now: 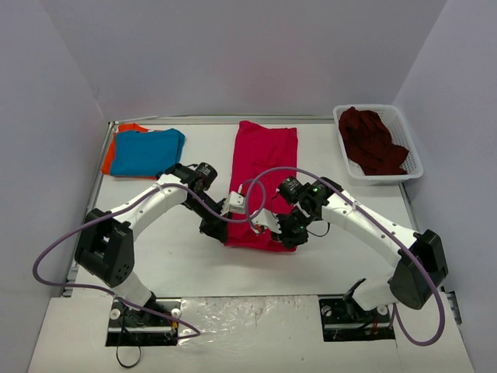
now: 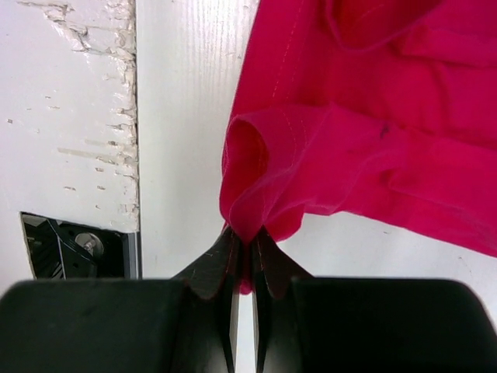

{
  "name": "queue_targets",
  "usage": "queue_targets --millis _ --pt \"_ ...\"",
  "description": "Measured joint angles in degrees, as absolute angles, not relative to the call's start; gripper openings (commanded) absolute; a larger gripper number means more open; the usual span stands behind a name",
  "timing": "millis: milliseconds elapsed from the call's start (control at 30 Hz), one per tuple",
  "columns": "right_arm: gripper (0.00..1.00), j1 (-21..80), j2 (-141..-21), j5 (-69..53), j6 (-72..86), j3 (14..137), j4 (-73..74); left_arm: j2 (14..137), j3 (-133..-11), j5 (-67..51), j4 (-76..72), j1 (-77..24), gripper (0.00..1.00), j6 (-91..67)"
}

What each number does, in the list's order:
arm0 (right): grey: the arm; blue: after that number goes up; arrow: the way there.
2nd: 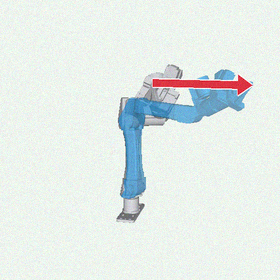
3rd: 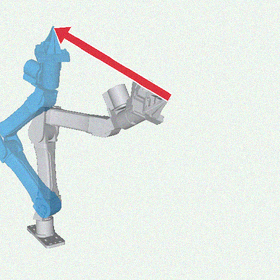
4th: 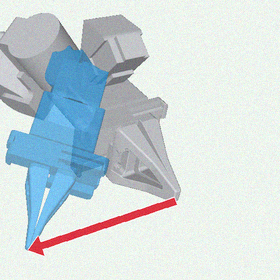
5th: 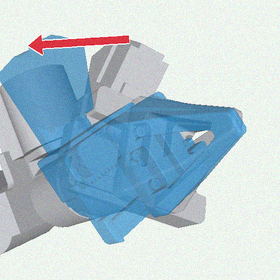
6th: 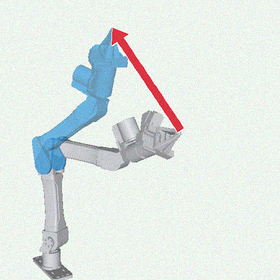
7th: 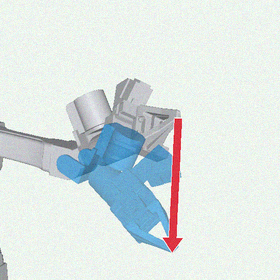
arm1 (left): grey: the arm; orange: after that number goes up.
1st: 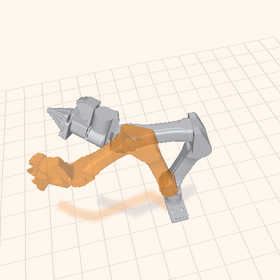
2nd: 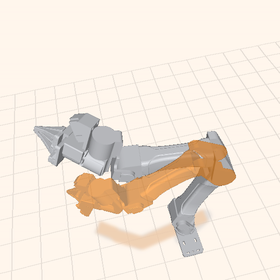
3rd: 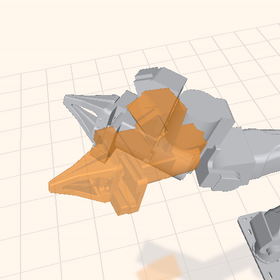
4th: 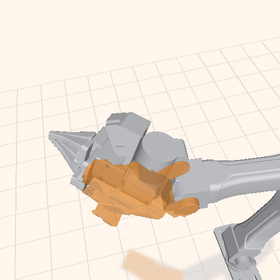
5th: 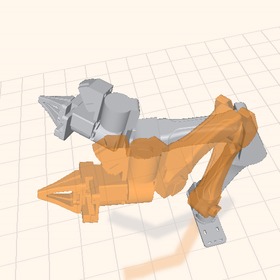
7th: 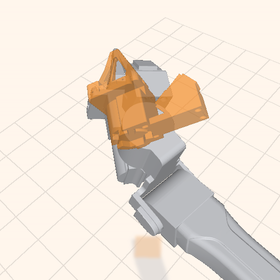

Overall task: Fold and stack the t-shirts
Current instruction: Fold the folded rectangular tshirt in 1/3 of the way

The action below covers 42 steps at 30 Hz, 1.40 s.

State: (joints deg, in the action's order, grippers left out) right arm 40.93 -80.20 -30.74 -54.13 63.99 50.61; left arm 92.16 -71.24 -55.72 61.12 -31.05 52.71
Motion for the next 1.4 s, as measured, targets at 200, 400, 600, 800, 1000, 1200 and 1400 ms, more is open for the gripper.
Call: queue_targets --millis 200,400,600,800,1000,1200,1400 --pt "0.00 39.2 -81.9 -29.5 -54.4 66.2 50.4 92.2 -74.0 -51.5 57.7 -31.0 0.02 47.8" --pt "0.00 37.3 -83.7 -28.0 -55.3 70.1 50.3 92.2 -75.7 -47.2 55.9 -30.9 0.02 45.2" --pt "0.00 34.5 -86.9 -27.5 -56.9 73.1 49.8 92.2 -76.4 -41.7 51.9 -30.3 0.03 41.8" --pt "0.00 31.4 -91.2 -27.6 -58.4 76.4 48.6 93.7 -79.9 -37.6 48.3 -29.7 0.02 39.1" --pt "0.00 28.4 -94.4 -27.6 -60.0 79.5 48.4 97.9 -85.4 -35.7 47.6 -29.4 0.02 38.5" --pt "0.00 25.8 -97.6 -27.5 -61.5 82.9 48.5 101.9 -90.2 -34.6 47.3 -29.1 0.02 38.5" --pt "0.00 23.6 -100.9 -27.6 -63.1 86.3 48.5 105.6 -94.7 -34.0 47.5 -28.6 0.02 38.6"
